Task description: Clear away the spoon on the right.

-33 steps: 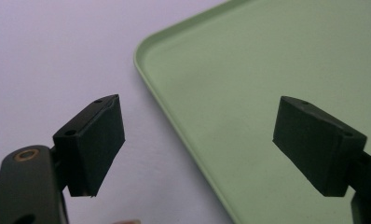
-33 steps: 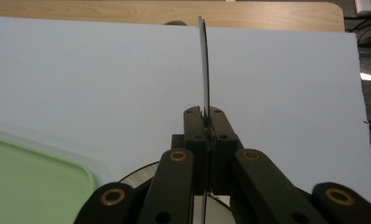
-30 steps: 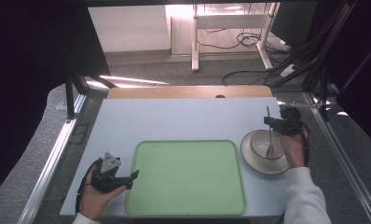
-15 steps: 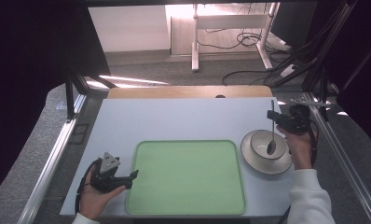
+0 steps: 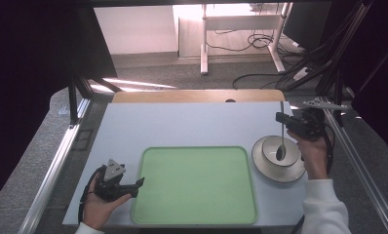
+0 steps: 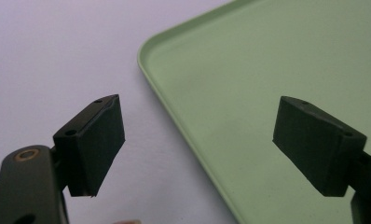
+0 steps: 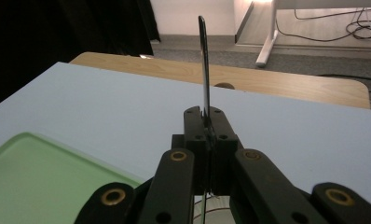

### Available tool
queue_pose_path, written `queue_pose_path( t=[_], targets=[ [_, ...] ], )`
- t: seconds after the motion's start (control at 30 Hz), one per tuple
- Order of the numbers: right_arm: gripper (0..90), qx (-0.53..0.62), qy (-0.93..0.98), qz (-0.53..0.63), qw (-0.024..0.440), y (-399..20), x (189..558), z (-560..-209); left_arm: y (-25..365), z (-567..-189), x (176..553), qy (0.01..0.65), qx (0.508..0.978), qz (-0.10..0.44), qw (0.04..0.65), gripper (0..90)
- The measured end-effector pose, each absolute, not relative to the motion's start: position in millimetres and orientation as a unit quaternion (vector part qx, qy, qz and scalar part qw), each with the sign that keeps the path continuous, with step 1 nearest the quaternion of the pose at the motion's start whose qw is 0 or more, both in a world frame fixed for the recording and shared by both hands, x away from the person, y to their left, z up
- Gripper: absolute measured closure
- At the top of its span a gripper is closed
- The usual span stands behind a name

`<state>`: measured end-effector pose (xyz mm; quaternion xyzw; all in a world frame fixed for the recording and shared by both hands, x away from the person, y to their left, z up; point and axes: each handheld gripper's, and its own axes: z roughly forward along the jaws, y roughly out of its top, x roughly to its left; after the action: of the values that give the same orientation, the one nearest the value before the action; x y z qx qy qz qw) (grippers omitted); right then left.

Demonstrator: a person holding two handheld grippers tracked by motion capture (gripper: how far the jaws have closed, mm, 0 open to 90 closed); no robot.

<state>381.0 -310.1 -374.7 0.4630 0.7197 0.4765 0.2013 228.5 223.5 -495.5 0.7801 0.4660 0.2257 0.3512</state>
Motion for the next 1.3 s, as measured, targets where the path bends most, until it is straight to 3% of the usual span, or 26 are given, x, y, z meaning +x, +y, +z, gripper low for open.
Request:
queue_pose_path(
  t=[0.67, 1.3],
  targets=[
    [88.3, 0.415, 0.744, 0.499, 0.157, -271, 348, -362, 225, -495, 228, 0.466, 0.780, 0.227, 0.352, 16.2],
    [88.3, 0.386, 0.774, 0.490, 0.108, -228, 315, -374, 224, -494, 228, 0.469, 0.777, 0.228, 0.354, 16.3]
  ],
)
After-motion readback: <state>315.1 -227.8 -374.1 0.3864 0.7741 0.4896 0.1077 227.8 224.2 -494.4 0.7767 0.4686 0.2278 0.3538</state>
